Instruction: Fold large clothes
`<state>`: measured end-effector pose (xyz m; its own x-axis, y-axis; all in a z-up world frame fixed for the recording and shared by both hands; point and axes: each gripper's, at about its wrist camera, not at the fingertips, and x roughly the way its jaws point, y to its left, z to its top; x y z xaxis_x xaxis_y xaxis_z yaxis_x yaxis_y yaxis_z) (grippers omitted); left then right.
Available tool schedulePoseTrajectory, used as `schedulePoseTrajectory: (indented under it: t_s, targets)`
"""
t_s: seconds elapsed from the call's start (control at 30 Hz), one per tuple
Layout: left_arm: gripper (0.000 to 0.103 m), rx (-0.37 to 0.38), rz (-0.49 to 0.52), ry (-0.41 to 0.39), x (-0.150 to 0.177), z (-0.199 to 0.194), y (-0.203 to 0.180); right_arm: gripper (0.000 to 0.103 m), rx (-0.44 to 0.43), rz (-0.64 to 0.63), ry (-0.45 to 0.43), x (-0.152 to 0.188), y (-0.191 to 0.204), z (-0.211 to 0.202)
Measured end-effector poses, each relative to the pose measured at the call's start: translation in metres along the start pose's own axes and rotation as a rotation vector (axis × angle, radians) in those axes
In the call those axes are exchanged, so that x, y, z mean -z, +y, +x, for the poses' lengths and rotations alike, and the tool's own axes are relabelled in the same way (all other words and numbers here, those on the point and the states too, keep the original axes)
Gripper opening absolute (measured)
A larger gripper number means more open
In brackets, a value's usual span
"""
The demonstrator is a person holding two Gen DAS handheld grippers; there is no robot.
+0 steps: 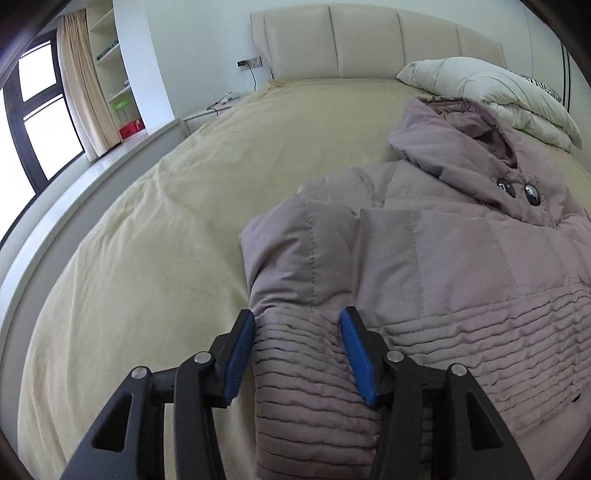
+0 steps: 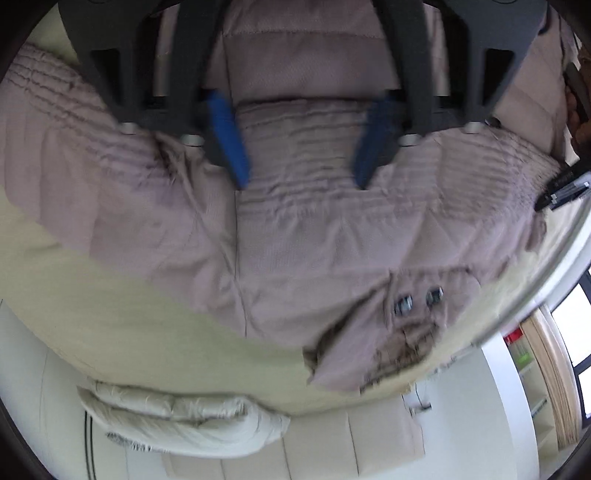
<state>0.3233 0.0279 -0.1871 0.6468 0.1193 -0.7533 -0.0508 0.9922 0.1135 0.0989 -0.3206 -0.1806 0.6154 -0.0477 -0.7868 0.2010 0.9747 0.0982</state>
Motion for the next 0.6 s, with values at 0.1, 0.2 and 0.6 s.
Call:
schedulePoseTrajectory:
  t_s: [0.1,0.2,0.6]
  targets:
    - [0.064,0.074,-0.086,0.042,-0.004,0.013,0.017,0.085,-0.049,0.046,0.017,0.002,-0.007,0.009]
    - [0.066,0.089,-0.081,0.038,-0.002,0.013,0.018,0.085,-0.036,0.052,-0.002,0.001,-0.005,0.004]
    - [0.068,0.212,0.011,-0.155,0.036,-0.137,-0.035,0.085,-0.041,0.652,-0.223,0.106,-0.184,-0.144]
